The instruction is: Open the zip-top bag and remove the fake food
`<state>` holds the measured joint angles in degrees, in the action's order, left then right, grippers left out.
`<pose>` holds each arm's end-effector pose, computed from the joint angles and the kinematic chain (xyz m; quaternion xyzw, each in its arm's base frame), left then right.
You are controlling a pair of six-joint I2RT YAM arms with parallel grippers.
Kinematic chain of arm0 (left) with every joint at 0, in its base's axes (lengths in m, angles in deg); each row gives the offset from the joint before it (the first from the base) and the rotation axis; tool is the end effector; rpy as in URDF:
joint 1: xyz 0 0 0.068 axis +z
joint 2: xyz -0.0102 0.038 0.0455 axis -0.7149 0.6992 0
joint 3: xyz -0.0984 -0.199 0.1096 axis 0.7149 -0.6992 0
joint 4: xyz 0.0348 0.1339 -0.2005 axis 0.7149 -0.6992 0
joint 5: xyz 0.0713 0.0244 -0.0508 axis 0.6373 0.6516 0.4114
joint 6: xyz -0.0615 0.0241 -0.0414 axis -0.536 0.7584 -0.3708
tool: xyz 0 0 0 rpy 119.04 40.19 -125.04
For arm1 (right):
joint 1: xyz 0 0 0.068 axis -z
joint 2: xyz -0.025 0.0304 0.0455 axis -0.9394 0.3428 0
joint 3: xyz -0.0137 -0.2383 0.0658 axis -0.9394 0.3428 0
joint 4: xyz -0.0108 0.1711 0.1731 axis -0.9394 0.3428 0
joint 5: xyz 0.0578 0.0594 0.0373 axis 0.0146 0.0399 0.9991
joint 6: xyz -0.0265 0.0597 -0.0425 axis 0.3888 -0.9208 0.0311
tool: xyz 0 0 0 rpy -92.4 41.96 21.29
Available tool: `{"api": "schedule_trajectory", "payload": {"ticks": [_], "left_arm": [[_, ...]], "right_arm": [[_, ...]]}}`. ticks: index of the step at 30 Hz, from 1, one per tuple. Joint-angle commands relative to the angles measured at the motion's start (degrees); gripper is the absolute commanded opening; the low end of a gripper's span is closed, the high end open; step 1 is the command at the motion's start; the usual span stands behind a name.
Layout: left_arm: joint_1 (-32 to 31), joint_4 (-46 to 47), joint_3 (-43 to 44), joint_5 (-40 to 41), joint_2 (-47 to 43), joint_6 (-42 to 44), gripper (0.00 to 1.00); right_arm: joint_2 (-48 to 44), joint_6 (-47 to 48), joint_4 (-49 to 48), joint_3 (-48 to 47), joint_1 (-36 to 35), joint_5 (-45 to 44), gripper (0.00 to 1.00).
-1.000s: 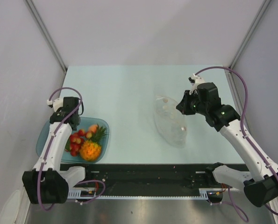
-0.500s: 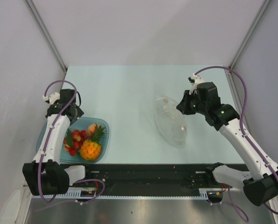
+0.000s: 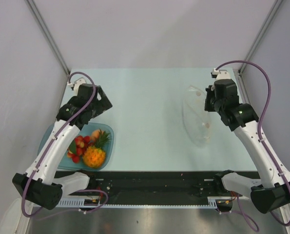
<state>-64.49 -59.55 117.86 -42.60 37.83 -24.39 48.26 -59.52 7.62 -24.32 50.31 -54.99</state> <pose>0.2299 -0.0507 0.3171 -0.2581 0.8713 -0.0277 0.4165 0.2364 0.0695 0.3446 -0.0258 0.8790 0.0290 0.4752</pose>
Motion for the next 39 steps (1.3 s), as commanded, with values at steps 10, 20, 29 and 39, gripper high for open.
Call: {"api": "schedule_trajectory", "payload": {"ticks": [10,20,29,39], "left_arm": [[-4.53,18.86,-4.01,-29.46,-2.79,7.65,1.00],[-4.70,13.24,-7.25,-30.69,-9.02,6.78,0.99],[-8.38,17.09,-13.67,-37.37,-12.10,4.67,1.00],[-22.63,28.34,-13.32,-39.81,-5.08,2.03,1.00]], "right_arm": [[16.09,-1.30,-9.89,4.01,-3.20,-7.53,0.04],[31.39,-4.05,-18.53,3.41,-4.44,-4.89,0.21],[30.17,-2.90,-11.42,-1.69,-8.22,-9.97,0.89],[7.00,-20.17,-8.76,9.23,-14.37,8.19,1.00]]}}
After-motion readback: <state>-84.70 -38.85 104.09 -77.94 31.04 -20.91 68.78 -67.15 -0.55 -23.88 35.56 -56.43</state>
